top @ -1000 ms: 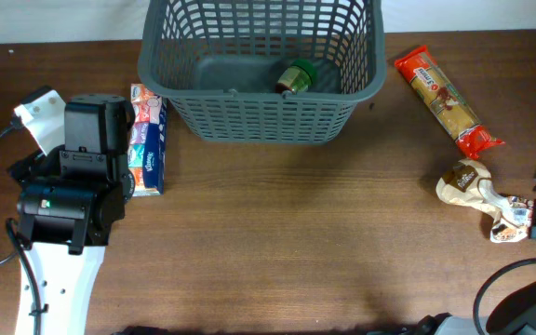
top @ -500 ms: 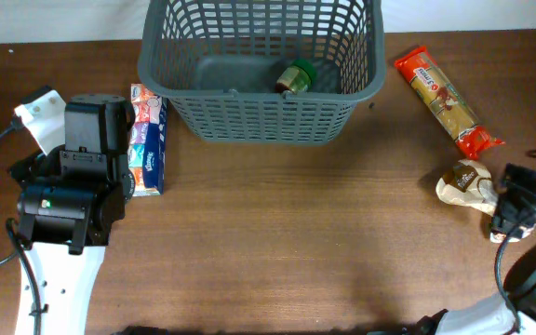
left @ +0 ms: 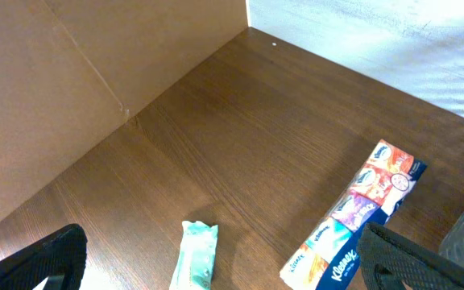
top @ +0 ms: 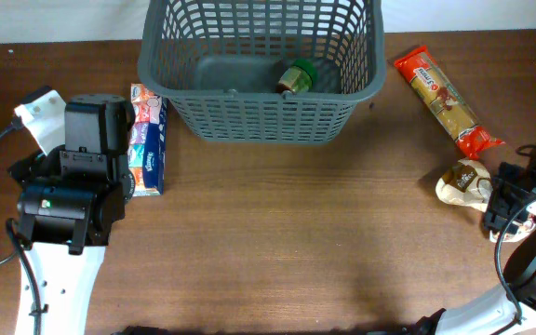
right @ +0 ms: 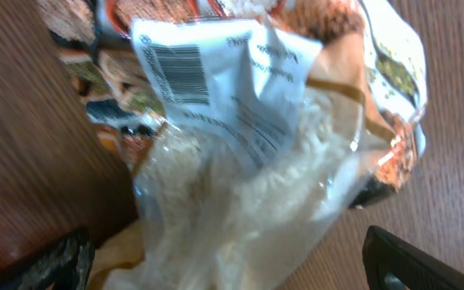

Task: Pack container
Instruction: 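Grasp the clear rice bag with the right gripper, then lift the rice bag over the basket and drop it in, then move the right gripper to the red San Remo spaghetti pack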

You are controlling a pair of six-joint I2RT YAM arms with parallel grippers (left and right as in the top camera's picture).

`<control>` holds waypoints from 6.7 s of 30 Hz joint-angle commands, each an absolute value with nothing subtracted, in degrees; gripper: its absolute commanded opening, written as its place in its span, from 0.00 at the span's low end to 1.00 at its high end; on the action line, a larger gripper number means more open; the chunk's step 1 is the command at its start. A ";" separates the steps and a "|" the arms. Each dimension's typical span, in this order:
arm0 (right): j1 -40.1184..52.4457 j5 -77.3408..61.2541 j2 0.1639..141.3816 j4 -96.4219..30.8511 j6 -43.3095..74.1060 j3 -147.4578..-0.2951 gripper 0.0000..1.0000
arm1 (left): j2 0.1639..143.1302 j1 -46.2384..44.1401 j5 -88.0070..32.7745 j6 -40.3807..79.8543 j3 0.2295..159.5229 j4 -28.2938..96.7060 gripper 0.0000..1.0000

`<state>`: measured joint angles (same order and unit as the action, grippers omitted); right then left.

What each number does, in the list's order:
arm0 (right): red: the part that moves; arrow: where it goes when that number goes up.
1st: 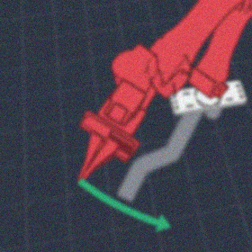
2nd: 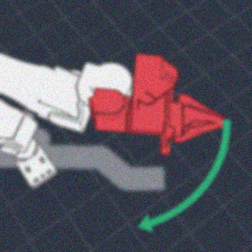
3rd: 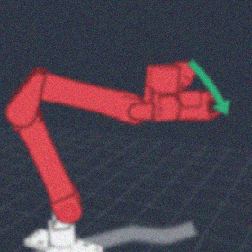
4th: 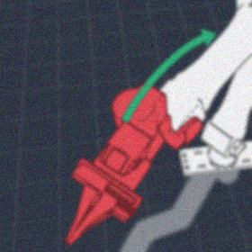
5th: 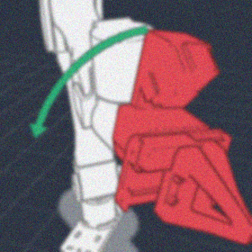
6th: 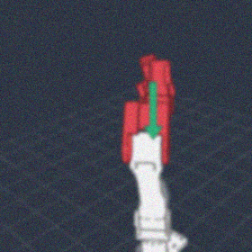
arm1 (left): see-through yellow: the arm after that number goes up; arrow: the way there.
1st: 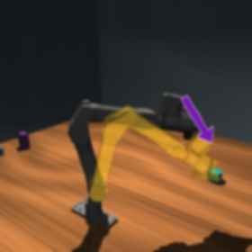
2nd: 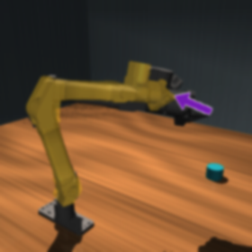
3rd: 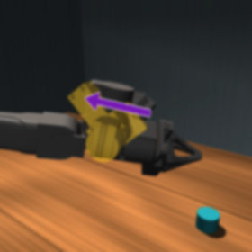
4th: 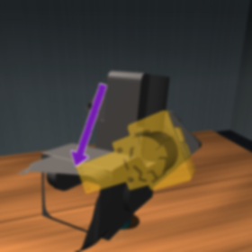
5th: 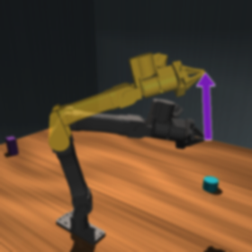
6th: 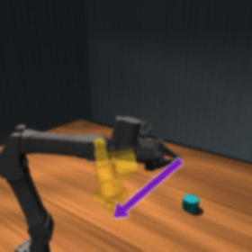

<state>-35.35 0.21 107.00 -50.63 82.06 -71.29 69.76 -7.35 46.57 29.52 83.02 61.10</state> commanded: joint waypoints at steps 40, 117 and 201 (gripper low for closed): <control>-36.10 -8.86 113.56 -43.59 63.31 -75.48 0.04 | 69.80 -7.07 47.40 28.58 83.61 61.19 1.00; 10.85 -18.94 130.54 -55.24 7.07 -142.71 0.98 | 69.80 -7.07 47.40 28.58 83.61 61.19 1.00; -18.50 -2.94 137.19 -59.55 -32.80 -127.17 0.99 | 69.80 -7.07 47.40 28.58 83.61 61.19 1.00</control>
<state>-18.31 -3.44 136.20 -59.81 -32.18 -127.46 69.78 -7.35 46.57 29.52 83.05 61.10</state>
